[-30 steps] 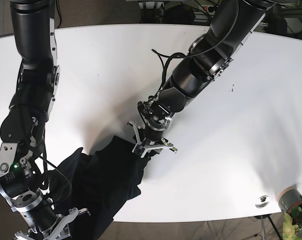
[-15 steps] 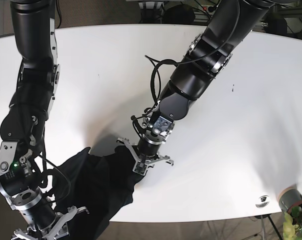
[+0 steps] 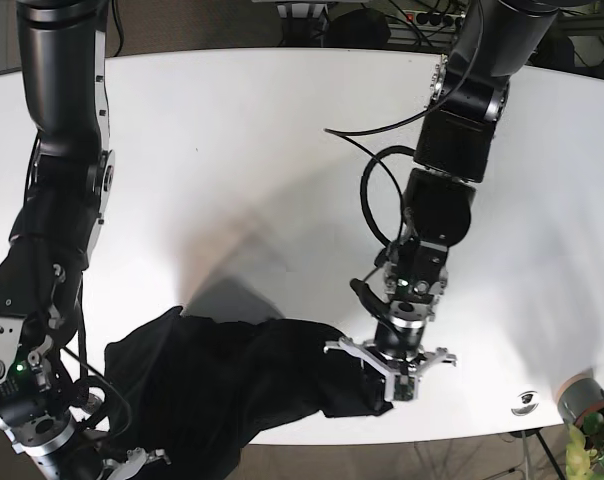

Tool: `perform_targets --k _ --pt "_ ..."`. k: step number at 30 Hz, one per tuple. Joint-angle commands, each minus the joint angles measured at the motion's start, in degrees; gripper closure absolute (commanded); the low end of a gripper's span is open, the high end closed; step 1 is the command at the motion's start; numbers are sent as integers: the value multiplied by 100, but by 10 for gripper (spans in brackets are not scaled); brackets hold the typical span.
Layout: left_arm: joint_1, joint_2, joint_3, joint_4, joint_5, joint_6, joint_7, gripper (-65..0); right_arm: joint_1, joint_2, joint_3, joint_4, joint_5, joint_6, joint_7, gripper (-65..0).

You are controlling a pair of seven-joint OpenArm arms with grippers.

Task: Fold the T-shirt properly
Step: 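Hold the shirt up with both grippers and lay it onto the table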

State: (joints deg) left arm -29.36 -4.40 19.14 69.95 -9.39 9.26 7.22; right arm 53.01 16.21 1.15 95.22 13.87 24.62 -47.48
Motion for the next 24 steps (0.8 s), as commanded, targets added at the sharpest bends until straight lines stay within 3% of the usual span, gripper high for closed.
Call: perform_targets --k 1,10,16,20,24 --pt "-233 -285 -239 578 29 28 135 0 408 28 22 -225 42 -40 252 -29" --pt "-822 -1032 -1399 974 29 -772 223 0 1182 -175 22 -1201 -2 -40 436 -29" --pt "-1323 -1419 -2481 1202 29 -1290 1128 0 1384 -122 57 -1271 -2 -58 436 -29" --pt "-1296 -1437 -2964 1334 29 -1668 1366 0 1165 -104 118 -1219 51 -67 331 -29" --pt "-1209 -1445 -3201 1413 38 -1756 1568 0 576 -166 707 -902 51 -49 190 -29"
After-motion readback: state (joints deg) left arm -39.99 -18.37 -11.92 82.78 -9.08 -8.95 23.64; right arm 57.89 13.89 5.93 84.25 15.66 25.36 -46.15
